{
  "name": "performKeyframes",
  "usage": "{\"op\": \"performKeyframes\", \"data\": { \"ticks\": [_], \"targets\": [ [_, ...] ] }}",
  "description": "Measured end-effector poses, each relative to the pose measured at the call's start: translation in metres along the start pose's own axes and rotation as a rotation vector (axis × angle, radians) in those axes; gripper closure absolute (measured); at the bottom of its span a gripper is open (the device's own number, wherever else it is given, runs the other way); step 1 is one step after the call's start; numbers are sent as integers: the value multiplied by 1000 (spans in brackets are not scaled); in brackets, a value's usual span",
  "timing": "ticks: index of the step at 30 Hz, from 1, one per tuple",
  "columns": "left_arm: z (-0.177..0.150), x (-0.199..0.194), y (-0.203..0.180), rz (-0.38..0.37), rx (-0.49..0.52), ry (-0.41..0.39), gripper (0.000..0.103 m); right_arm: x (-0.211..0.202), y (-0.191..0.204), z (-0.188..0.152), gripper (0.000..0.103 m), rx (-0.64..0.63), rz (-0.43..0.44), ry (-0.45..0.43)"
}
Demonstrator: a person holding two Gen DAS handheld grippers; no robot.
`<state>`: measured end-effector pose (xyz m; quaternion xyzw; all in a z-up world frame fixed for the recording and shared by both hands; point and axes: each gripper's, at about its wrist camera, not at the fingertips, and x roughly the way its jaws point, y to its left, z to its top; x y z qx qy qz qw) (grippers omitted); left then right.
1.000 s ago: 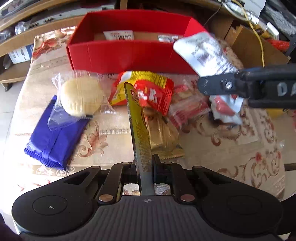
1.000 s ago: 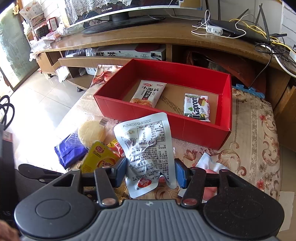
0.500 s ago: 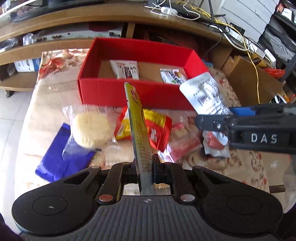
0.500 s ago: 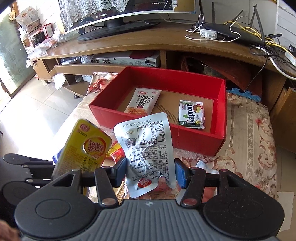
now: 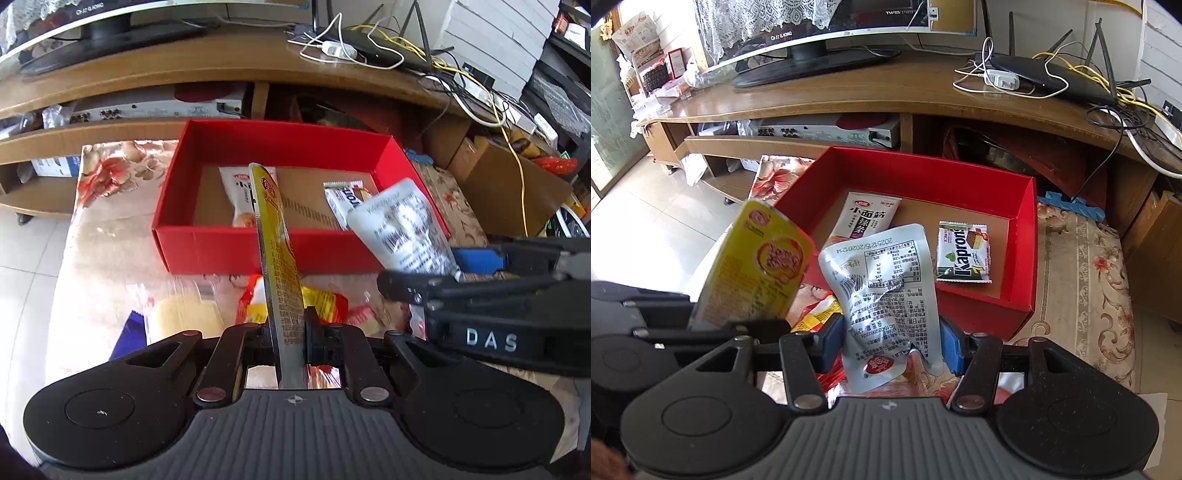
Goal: Organize snacks
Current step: 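Lift the yellow tube and white pouch and carry them over the box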
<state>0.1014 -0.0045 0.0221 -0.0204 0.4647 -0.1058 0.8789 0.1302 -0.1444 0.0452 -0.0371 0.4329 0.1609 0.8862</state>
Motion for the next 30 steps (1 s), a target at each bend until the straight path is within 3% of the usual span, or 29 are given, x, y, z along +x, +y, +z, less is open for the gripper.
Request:
{"op": "performKeyframes", "data": {
  "ticks": [21,30],
  "targets": [
    [60,16,2,1,-29,-71,88,19,-18,51,52,66,-35,-52],
    [90,41,0,22,-3,-72,90,50,-38,76,52,122,-32,-46]
  ]
}}
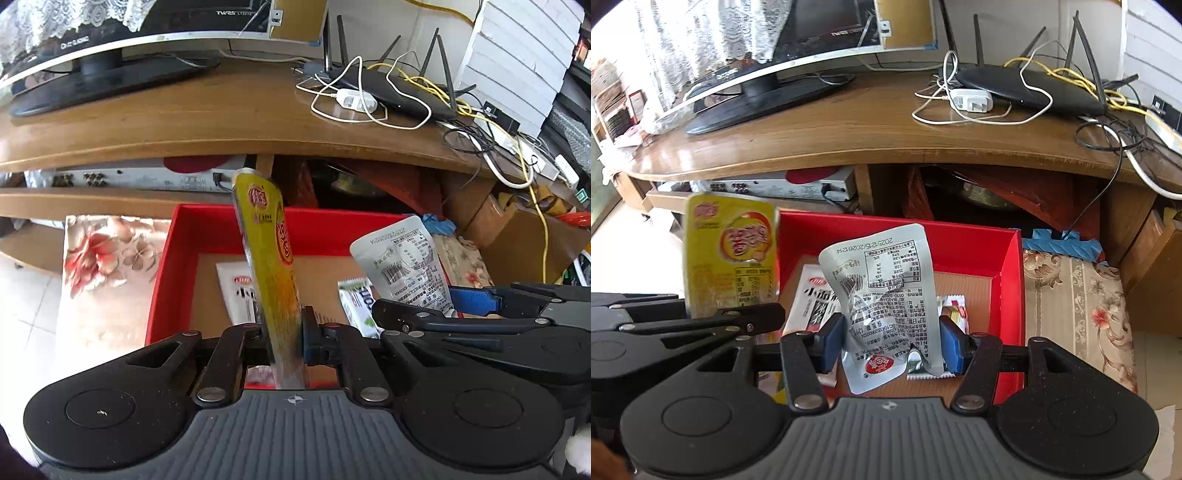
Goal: Organize snacks
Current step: 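Lift the yellow tube and white pouch and carry them over the box, then open both tools to drop the tube and pouch into the box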
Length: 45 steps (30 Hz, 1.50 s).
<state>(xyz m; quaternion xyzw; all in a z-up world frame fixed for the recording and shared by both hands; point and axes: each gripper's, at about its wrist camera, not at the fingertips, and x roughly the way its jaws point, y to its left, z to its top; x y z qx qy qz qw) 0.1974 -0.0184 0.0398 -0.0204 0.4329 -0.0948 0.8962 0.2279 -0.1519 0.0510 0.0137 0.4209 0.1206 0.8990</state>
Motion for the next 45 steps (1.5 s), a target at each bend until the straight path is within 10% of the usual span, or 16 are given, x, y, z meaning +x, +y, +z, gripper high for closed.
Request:
{"op": "performKeyframes", "data": {
  "ticks": [23,30,45],
  "targets": [
    [16,72,31,57,-50,65,84,86,3,14,50,-33,-38,90],
    [18,67,41,79,-84,67,56,82,3,15,47,-40,-55,79],
    [13,23,48,67,-106,27,30,47,6,10,36,-19,-33,54]
  ]
}}
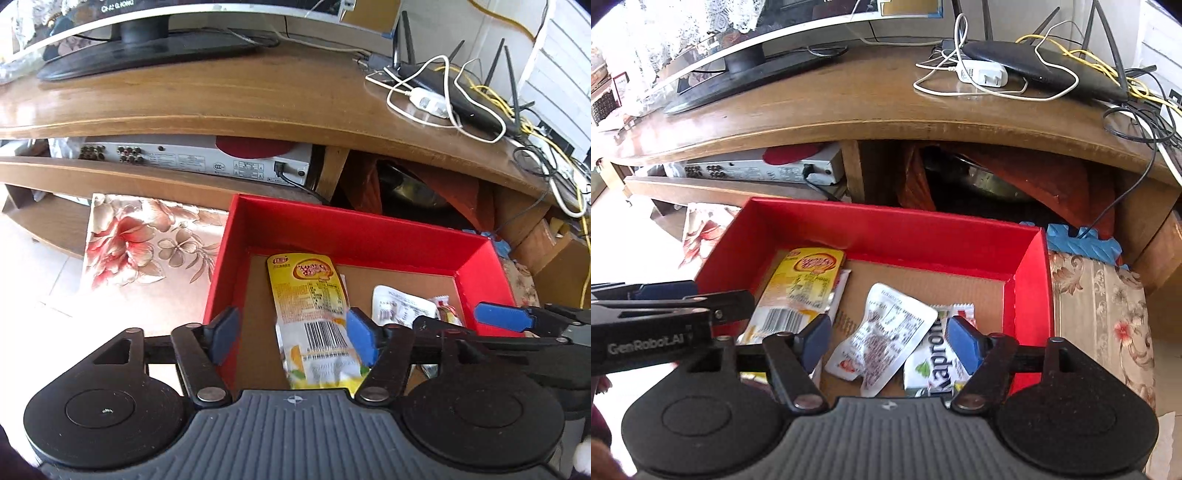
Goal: Organize snacks
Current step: 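Open both tools to drop the tube and pouch into the box, then grasp the wrapped cream bun with left tool while right tool grasps sausage pack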
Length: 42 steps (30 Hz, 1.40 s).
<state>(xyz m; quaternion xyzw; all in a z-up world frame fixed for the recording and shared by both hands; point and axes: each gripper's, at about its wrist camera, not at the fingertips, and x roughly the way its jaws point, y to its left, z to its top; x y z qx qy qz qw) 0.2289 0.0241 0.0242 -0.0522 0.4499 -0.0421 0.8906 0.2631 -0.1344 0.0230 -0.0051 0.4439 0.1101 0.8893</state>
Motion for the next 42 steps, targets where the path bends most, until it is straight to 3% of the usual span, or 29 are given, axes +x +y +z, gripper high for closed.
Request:
{"op": "performKeyframes", "data": {
  "ticks": [4,18,32,35,37,42],
  "targets": [
    [-11,-15,3,-6,4,3,25,-12,7,-10,34,-18,14,3],
    [-67,-37,36,-20,-90,100,22,-52,25,-49,32,-52,59,8],
    [-89,-10,27,88,-24,192,15,-60,-5,-77,27,-20,37,62],
    [-94,-3,25,93,-26,221,21,-56,-14,-79,27,-4,25,80],
    [-94,-3,23,108,-10,225,33,-54,-20,-81,27,2,14,90],
    [-95,-10,16,88,29,222,37,-50,-37,-89,26,27,-16,122]
  ]
}}
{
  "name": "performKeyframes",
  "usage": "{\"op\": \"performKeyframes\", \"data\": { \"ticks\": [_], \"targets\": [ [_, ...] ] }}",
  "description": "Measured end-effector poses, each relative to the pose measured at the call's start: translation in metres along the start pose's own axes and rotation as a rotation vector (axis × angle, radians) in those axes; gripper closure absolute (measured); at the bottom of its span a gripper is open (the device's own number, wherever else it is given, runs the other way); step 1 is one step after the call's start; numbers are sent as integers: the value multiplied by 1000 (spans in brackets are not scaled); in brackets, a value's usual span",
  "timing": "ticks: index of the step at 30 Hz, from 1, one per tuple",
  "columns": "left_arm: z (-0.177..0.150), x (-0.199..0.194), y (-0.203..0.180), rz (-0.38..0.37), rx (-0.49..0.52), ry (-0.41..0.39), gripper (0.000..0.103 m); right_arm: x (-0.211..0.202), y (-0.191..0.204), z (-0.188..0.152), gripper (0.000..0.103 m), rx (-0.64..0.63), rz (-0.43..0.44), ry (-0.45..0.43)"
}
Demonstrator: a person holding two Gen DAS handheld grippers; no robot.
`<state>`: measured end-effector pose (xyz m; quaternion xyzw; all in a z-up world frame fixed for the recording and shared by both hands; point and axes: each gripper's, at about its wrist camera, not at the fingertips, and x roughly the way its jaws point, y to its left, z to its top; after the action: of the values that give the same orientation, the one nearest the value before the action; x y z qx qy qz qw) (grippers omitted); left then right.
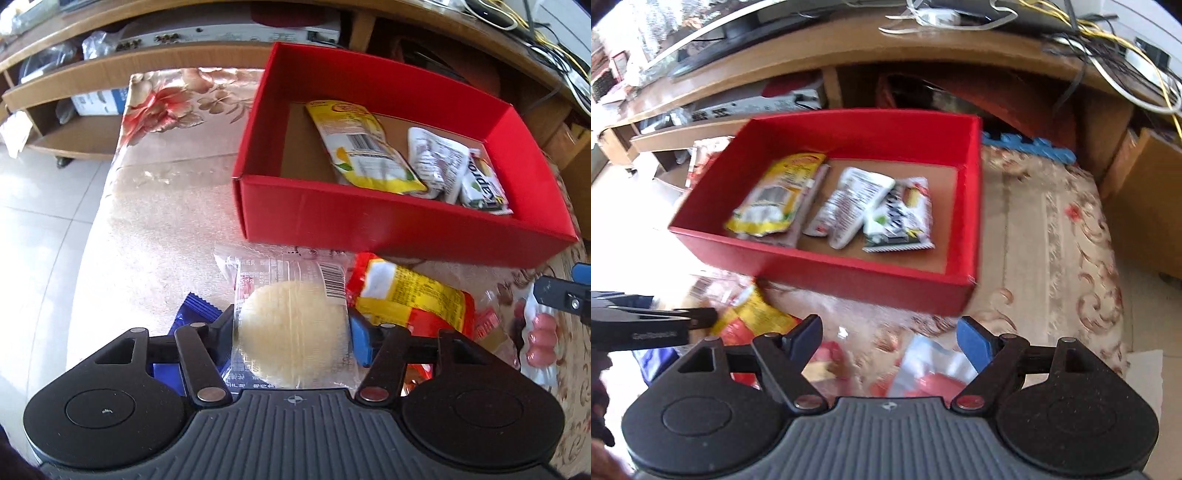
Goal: Organize snacks
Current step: 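Grasp the wrapped cream bun with left tool while right tool grasps sausage pack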
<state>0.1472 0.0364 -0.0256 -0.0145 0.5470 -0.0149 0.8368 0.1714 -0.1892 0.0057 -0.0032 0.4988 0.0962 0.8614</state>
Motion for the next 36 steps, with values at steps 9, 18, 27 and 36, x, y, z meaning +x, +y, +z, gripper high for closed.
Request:
{"op": "performKeyframes", "data": {
  "ticks": [9,18,27,36],
  "targets": [
    [-6,-25,-1,-75,-20,-41,37,8,-28,-16,25,89,-24,54],
    [-14,-31,-16,-148,7,-36,37,36,-30,-28,18,107,-60,110],
    [-14,-32,-23,-190,31,-32,37,31,-14,-27,45,14,-96,54],
    [-27,-41,-33,-224,84,-34,37,7,-7,-50,66,17,-64,53]
  ]
}}
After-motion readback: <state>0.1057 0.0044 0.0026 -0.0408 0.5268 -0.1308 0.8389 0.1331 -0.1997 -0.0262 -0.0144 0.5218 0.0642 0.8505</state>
